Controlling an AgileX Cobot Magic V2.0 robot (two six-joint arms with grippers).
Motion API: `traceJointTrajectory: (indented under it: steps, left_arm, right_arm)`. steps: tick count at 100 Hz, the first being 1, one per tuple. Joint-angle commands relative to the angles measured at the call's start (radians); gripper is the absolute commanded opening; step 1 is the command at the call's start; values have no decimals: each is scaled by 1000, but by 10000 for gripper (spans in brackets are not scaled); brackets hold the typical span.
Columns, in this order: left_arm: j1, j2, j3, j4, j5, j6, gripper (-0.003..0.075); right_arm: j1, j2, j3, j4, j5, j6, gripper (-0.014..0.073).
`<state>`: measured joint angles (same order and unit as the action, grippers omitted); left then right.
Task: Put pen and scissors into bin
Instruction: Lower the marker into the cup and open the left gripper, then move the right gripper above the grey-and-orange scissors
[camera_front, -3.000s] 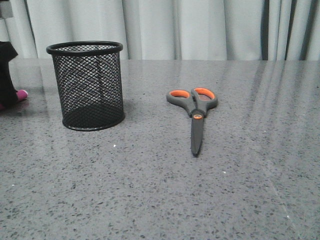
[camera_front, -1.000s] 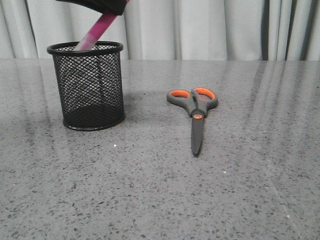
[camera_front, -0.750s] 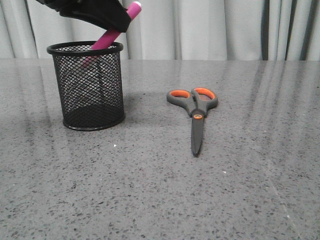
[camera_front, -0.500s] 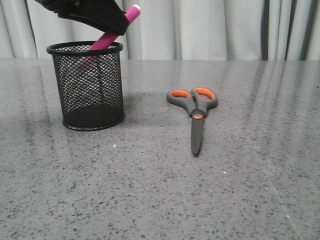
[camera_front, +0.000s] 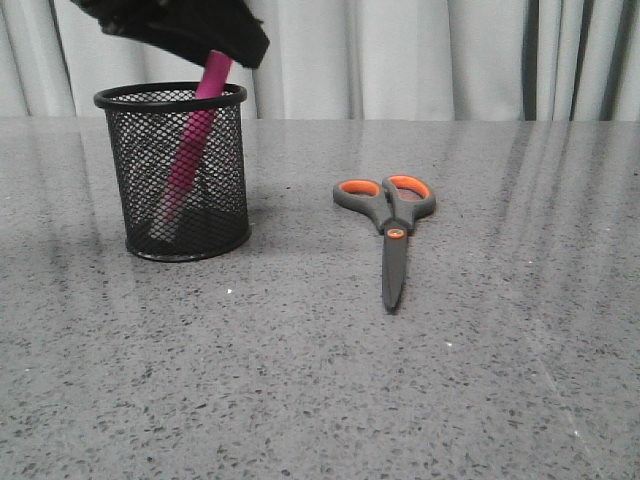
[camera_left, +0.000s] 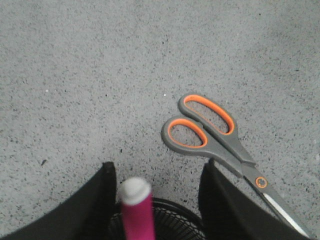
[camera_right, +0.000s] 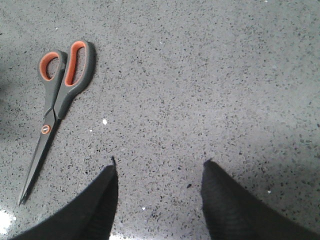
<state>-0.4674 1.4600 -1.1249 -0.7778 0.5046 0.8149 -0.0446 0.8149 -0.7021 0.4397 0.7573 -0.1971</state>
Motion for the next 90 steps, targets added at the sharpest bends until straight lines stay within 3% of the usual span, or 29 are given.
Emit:
traceJointTrajectory:
  steps: [1,17,34,67,90]
  left_arm:
    - [4,-77,-31,-17,-43,-3,375]
    - [47,-173,-31,28,-52,-3,363]
    - [158,-257,-31,64,-9,-3,363]
    - [418,-342,-31,28,229,-15,363]
    - [447,-342,-31,31,284,-15,363]
  right_arm:
    - [0,4,-38,24,-41,-12,340]
    - [0,4,-38,40,-42,-12,340]
    - [0,4,-38,85,-41,-12,340]
    - [0,4,-38,148,-53,-12,340]
    - [0,4,-38,170,-53,-12,340]
